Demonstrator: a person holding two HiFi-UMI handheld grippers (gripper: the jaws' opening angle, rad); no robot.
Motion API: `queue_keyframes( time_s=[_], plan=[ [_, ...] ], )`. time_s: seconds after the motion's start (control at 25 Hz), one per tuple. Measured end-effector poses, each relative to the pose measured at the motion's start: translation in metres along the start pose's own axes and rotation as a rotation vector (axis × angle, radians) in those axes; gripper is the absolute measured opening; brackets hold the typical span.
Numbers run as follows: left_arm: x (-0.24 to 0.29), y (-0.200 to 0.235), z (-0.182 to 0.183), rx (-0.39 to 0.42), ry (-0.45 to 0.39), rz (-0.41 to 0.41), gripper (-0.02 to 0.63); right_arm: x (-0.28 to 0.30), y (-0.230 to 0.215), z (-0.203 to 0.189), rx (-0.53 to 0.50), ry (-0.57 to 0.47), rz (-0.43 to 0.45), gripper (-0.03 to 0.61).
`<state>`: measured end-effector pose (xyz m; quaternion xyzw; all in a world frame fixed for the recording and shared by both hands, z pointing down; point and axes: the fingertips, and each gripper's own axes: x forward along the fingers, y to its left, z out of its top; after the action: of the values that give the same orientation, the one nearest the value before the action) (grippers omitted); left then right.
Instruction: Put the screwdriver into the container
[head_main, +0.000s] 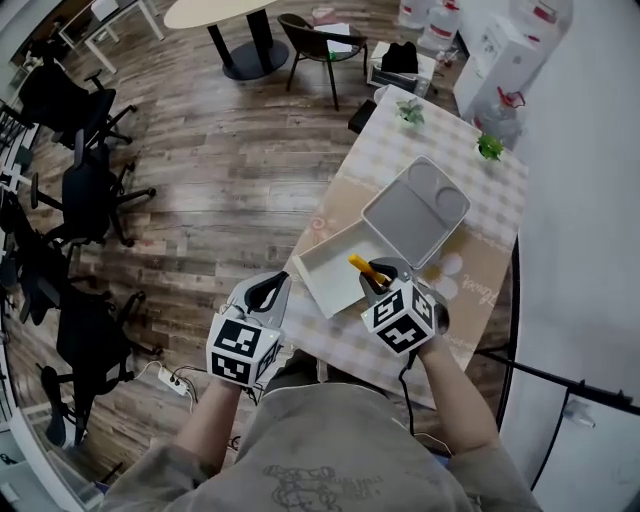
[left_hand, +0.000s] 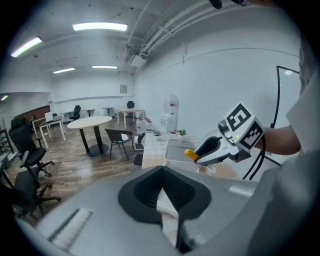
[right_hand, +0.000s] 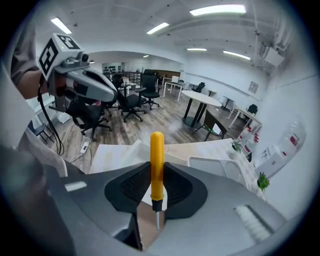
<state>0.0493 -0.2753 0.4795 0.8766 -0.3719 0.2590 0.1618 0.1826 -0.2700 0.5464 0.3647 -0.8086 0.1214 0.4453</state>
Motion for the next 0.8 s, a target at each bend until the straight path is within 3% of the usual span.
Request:
queue_keyframes(
  time_s=[0.44, 0.8],
  plan=[
    [0.016, 0.034, -0.041, -0.082, 0.072, -0.001, 0.000, 0.091, 0.028, -0.019, -0.177, 0.211, 0.078, 0.104],
    [0.028, 0.055, -0.062, -0.118, 0.110, -0.006, 0.000, 0.147, 0.042, -0.026, -0.198, 0.283, 0.158, 0.104]
  ],
)
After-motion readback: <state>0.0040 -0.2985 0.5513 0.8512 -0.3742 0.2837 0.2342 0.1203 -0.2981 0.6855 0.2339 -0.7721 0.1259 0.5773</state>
